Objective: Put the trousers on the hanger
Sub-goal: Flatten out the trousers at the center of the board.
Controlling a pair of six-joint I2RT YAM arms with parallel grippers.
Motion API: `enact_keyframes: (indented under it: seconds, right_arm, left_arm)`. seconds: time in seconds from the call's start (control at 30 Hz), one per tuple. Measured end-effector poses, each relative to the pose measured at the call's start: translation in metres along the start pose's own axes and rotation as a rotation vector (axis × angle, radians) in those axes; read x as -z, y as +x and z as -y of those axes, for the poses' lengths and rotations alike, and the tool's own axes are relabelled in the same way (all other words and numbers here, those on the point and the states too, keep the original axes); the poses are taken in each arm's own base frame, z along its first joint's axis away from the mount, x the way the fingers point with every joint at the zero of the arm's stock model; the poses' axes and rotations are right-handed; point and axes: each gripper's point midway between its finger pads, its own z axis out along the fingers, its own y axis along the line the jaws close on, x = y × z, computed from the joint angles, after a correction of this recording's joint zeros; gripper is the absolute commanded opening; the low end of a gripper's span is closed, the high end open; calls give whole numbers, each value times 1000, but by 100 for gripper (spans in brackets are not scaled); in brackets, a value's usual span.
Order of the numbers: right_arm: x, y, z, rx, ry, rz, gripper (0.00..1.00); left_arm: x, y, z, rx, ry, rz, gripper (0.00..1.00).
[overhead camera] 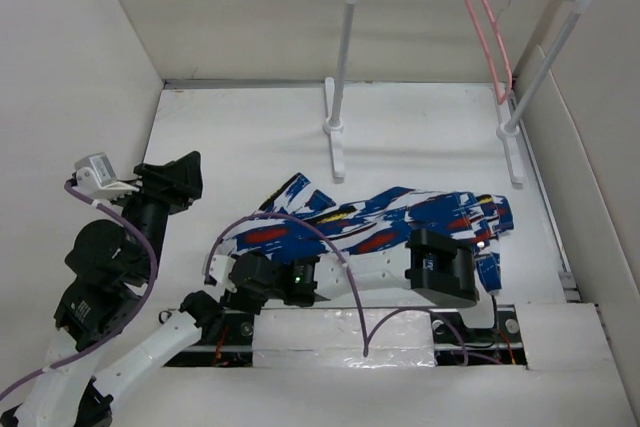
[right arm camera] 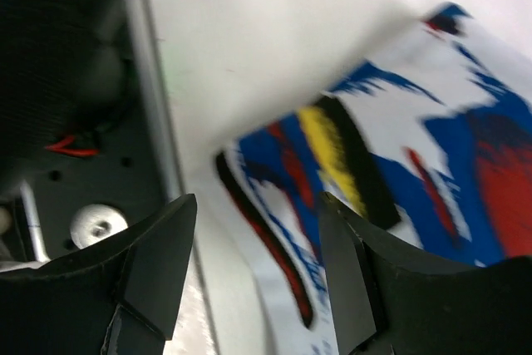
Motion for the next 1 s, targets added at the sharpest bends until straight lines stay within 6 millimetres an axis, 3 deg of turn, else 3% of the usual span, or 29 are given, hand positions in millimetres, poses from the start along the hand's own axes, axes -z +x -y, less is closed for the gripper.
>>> enact_keyframes:
  seconds: [0.13, 0.3, 0.5, 0.67, 0.77, 0.83, 0.93, 1.0]
  right_arm:
    - [-16, 2, -20, 22, -34, -6, 66]
    - [-20, 7, -21, 25, -39, -16, 69]
    - [-19, 5, -20, 36, 11, -4, 53]
    - [-20, 3, -14, 41, 69, 31, 62]
    - [-19, 3, -11, 35, 85, 51, 62]
    - [-20, 12, -5, 13, 117, 66, 61]
    - [-18, 48, 13, -24, 148, 32, 61]
    - [-13, 54, 25, -49, 145, 49, 61]
  left_arm:
    - [-2, 12, -7, -24, -23, -23, 55]
    - [-4, 16, -11, -38, -38, -27, 56]
    - [-6, 30, -18, -56, -53, -50, 55]
    - [-8, 38, -22, -68, -66, -65, 55]
    - [-8, 38, -22, -68, -68, -65, 55]
    - [-8, 39, -22, -69, -69, -66, 55]
    - [-8, 36, -25, -78, -84, -56, 55]
    - [-7, 32, -28, -91, -99, -47, 55]
